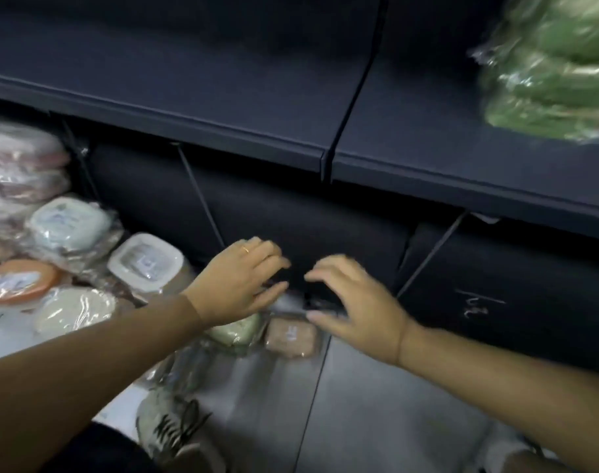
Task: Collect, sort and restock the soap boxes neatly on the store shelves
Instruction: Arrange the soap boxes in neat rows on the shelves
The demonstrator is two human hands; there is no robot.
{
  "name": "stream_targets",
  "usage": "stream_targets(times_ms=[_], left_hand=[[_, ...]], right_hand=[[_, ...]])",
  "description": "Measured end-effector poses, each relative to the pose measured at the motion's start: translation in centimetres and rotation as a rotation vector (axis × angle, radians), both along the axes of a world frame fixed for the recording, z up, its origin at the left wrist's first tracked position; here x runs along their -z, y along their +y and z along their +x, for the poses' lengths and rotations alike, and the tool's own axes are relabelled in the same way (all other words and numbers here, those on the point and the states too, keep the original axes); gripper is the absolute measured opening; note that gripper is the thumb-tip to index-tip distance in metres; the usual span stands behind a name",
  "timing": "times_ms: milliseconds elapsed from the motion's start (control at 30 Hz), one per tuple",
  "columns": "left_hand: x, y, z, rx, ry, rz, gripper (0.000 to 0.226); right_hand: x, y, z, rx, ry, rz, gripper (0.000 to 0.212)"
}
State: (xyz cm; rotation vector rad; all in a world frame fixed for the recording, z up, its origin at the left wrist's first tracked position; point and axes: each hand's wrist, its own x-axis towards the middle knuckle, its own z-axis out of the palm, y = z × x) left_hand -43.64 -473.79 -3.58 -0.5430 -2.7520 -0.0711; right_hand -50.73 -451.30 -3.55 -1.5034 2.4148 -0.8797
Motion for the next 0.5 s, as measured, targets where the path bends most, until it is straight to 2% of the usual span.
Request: stream_targets(times_ms=[133, 267, 367, 500], left_hand=[[6.4, -3.1, 1.5, -0.141, -0.540, -0.135, 0.045], [11.5, -3.0, 1.1, -0.260, -0.902, -0.315, 0.083], [14.1, -3.2, -0.2, -0.342, -1.015, -0.386, 0.108], [17.6, -4.6, -1.4, -0.416, -1.111, -0.378, 0.123]], right_hand=[[11.0, -2.0, 1.9, 0.085, -0.312, 0.330, 0.068], [16.8, -4.0, 2.1, 0.253, -0.521, 0.394, 0.084], [20.1, -5.3, 1.8, 0.290, -0.423, 0.497, 0.101], [23.4, -6.4, 0.9, 0.286, -0.315, 0.645, 0.118]])
